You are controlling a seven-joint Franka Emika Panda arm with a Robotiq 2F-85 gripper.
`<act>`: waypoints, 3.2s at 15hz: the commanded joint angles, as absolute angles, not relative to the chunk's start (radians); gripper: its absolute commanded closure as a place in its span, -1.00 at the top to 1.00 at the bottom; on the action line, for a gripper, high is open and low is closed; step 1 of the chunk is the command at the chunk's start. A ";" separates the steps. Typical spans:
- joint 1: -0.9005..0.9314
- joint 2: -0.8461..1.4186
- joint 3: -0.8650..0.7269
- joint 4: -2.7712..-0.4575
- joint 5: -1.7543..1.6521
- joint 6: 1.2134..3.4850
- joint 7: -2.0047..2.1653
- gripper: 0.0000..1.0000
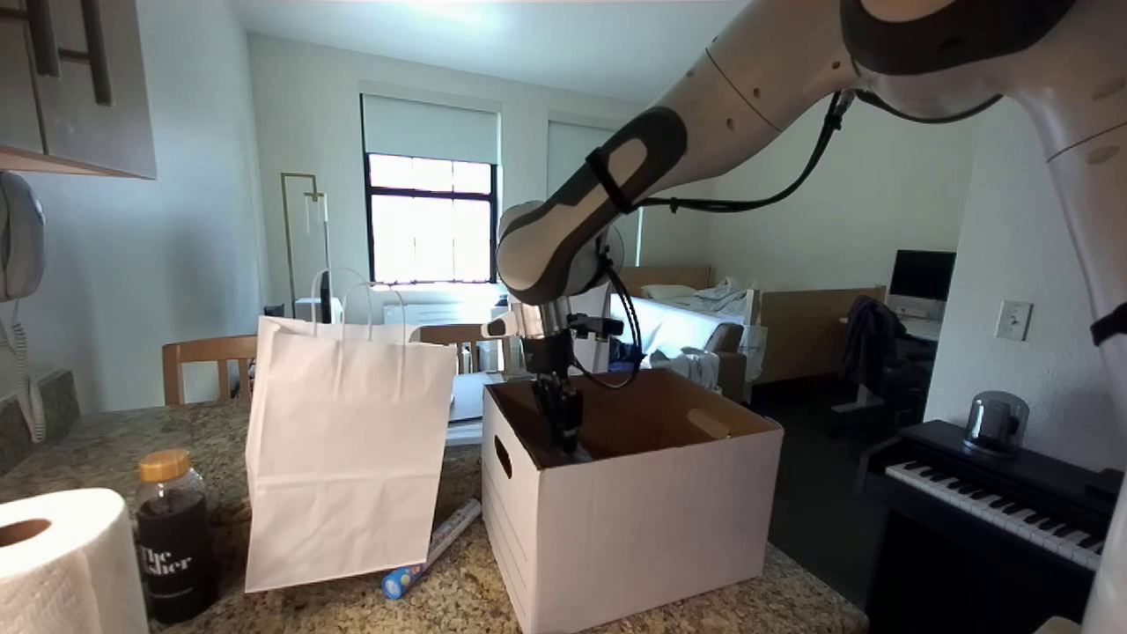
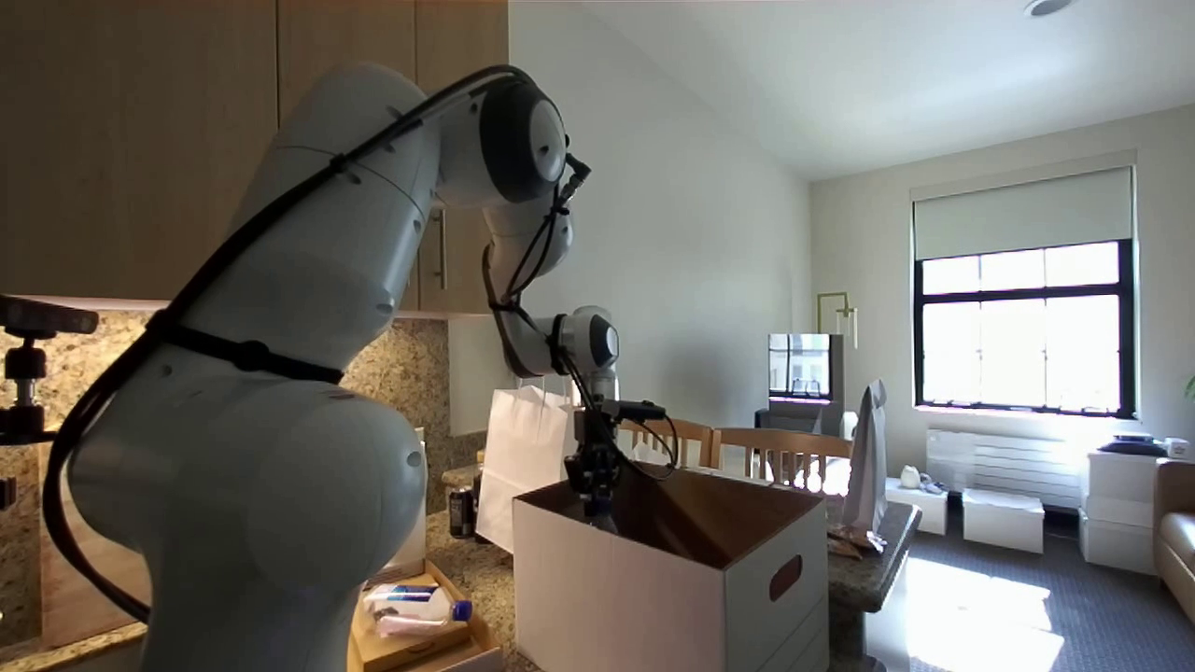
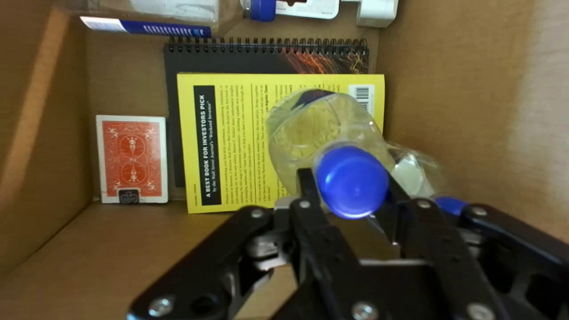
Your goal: Remove the bottles from the box and put them on the table
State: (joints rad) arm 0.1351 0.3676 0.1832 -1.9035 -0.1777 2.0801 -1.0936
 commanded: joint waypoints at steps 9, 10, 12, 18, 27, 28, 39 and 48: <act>0.170 -0.042 0.196 -1.957 -0.229 2.029 -1.031 -0.70; 0.177 -0.064 0.200 -1.936 -0.232 1.987 -1.025 -0.70; 0.199 -0.092 0.213 -1.877 -0.236 1.837 -1.039 -0.69; 0.310 -0.091 0.313 -1.741 -0.216 1.437 -1.047 -0.70; 0.431 -0.053 0.413 -1.832 -0.159 1.448 -1.091 -0.70; 0.435 -0.058 0.416 -1.865 -0.138 1.487 -1.111 -0.70; 0.391 0.021 0.363 -2.133 -0.064 1.941 -1.291 -0.69; 0.403 0.207 0.397 -2.197 -0.008 2.317 -0.967 -0.70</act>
